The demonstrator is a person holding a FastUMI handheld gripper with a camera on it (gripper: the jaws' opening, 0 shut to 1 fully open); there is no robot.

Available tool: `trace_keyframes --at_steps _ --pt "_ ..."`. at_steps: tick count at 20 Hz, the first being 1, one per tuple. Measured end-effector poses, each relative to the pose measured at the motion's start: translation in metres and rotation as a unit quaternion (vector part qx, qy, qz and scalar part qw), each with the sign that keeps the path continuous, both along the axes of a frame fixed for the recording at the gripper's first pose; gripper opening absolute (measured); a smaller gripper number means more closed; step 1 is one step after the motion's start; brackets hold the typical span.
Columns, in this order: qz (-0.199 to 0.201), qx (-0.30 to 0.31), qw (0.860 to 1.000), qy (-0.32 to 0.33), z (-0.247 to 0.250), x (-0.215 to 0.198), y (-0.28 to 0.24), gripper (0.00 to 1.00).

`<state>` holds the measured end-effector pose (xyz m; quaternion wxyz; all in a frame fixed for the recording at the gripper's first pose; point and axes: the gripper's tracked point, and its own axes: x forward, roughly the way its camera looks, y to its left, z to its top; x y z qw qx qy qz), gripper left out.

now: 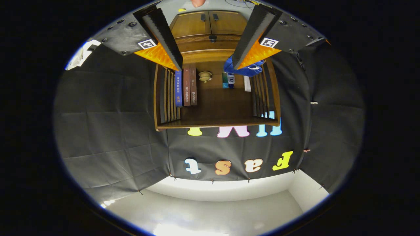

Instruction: Pull open the drawer, take out the items inside it, and place them on the countertop above the cabinet.

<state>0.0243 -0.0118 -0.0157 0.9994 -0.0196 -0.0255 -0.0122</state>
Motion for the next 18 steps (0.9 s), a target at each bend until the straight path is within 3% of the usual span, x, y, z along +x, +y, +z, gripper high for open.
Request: trace_keyframes --at_steps 3,8,13,18 --pt "0.009 0.003 1.000 -0.019 -0.020 0.030 0.006 0.98" --pt "0.003 0.003 1.000 0.003 -0.096 0.092 0.006 0.99" --pt "0.014 0.021 0.998 0.058 -0.185 0.147 0.009 0.99" --pt "-0.002 0.022 0.990 0.136 -0.281 0.185 -0.007 0.99"
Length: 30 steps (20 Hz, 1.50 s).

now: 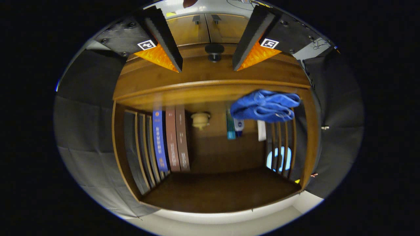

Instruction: Pull open the drawer, take out the items inside it, and place them on the countertop above the cabinet.

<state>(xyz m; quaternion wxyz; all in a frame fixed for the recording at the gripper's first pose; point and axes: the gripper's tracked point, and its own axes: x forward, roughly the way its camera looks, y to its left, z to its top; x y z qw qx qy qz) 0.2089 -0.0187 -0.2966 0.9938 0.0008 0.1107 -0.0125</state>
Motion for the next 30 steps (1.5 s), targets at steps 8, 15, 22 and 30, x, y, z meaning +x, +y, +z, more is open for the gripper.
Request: trace_keyframes --at_steps 8,15,22,30 --pt "0.026 0.001 0.999 0.042 -0.037 0.028 0.017 0.85" --pt "0.031 -0.046 0.997 0.062 -0.042 0.032 0.012 0.38" --pt "0.030 -0.029 0.997 0.069 -0.037 -0.021 0.010 0.28" --pt "0.031 -0.013 0.997 0.074 -0.031 -0.089 0.003 0.28"
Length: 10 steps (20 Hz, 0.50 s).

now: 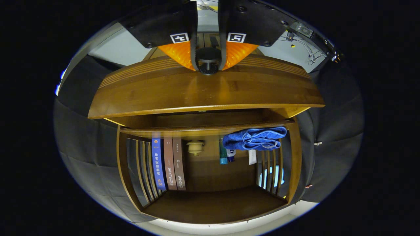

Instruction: Pull open the drawer, take out the items inside it, and place them on the countertop above the cabinet.

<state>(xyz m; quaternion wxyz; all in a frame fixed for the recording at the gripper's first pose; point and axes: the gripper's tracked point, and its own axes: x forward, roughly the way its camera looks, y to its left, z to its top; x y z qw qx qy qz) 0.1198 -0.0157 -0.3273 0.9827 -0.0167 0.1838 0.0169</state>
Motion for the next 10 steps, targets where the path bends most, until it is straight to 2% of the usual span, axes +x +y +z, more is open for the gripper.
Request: trace_keyframes --at_steps 6,9,10 --pt "0.008 -0.011 1.000 0.015 -0.008 -0.016 -0.001 0.29" --pt "0.013 -0.003 0.999 0.044 -0.013 -0.023 0.001 0.48" --pt "0.008 -0.017 0.997 0.069 -0.019 -0.029 -0.003 0.65"
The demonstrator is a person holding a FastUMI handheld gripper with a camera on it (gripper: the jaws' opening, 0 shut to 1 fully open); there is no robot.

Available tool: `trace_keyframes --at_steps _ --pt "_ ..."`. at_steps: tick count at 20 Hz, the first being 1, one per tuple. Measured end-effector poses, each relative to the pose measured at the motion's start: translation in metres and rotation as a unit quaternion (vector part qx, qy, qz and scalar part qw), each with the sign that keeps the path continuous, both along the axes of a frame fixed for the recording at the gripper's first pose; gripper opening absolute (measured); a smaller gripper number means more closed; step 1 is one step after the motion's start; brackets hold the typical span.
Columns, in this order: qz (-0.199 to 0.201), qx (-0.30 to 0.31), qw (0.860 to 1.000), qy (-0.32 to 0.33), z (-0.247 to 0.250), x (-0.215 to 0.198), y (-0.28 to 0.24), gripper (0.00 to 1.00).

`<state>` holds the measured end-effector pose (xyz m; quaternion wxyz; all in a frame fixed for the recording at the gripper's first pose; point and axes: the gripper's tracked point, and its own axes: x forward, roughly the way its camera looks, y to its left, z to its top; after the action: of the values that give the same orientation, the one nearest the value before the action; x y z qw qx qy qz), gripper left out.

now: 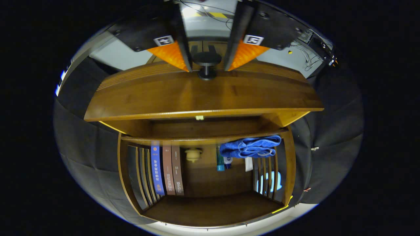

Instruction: Pull open the drawer, take out the items inside it, and place them on the countertop above the cabinet.

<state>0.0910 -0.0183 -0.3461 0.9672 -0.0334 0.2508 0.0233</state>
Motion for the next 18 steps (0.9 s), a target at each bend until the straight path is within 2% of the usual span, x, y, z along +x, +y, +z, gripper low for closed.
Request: trace_keyframes --at_steps 2,3,7,10,14,18 --pt "0.013 -0.006 0.999 0.034 0.007 -0.015 0.000 1.00" --pt "0.020 0.000 0.999 0.042 0.017 -0.018 0.004 0.97" --pt "0.031 0.017 0.997 0.067 0.073 -0.014 0.003 0.99" --pt "0.023 0.030 0.996 0.079 0.111 0.021 0.002 0.99" --pt "-0.011 0.008 0.991 0.129 0.102 0.093 -0.009 0.99" --pt "-0.036 0.008 0.975 0.217 0.050 0.141 -0.007 0.99"
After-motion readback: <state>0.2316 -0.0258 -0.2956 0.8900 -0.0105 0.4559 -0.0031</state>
